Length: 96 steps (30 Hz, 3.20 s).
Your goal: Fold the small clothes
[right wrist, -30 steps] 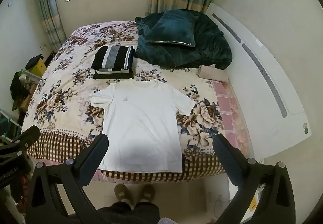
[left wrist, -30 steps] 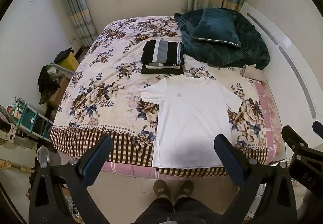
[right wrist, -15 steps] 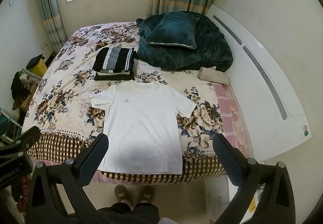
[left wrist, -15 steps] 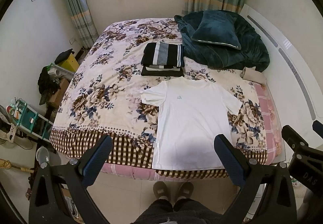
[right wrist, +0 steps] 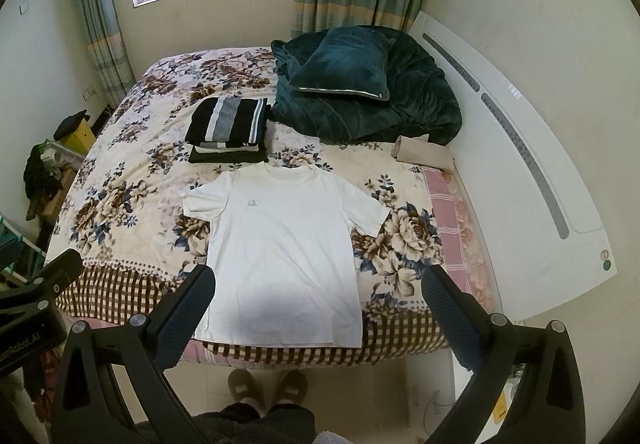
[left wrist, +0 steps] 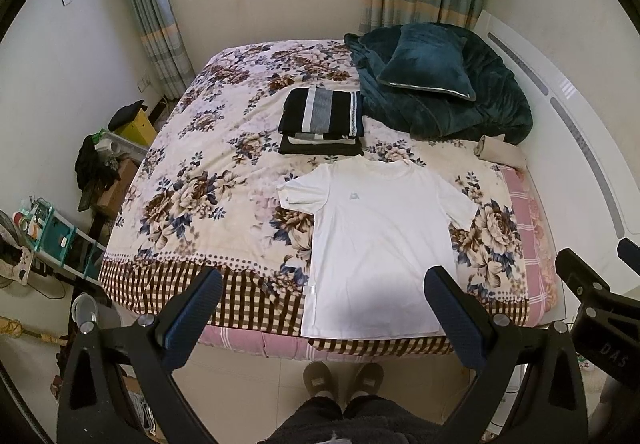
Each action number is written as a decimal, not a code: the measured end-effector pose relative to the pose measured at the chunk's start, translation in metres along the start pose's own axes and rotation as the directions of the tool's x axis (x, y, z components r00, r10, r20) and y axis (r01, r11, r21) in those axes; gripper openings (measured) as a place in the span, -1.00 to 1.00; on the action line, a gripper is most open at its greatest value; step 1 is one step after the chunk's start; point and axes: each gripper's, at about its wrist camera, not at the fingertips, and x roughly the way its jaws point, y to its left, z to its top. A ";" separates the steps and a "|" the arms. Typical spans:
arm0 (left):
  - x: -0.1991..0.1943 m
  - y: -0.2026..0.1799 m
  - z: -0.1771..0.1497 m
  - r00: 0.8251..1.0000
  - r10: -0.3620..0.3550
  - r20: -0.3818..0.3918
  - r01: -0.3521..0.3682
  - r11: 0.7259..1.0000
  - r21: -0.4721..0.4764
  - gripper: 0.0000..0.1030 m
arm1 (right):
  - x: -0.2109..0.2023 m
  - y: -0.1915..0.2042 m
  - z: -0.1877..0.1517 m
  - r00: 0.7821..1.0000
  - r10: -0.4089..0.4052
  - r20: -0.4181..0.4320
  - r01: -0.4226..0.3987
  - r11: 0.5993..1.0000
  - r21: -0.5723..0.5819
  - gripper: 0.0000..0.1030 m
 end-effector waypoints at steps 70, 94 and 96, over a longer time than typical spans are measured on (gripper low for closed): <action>0.396 -0.110 0.075 0.964 0.181 -0.194 -0.165 0.982 0.094 1.00 | 0.428 -0.164 -0.001 0.948 -0.007 -0.317 0.180 0.835 0.520 1.00; 0.652 -0.147 0.043 0.872 0.141 -0.468 -0.179 0.983 -0.039 1.00 | 0.787 -0.231 -0.089 0.981 0.174 -0.081 0.043 0.211 0.977 -0.77; 0.643 -0.136 0.047 0.881 0.135 -0.453 -0.181 0.982 -0.061 1.00 | 0.774 -0.222 -0.066 0.987 0.134 -0.085 0.046 0.271 0.962 -0.79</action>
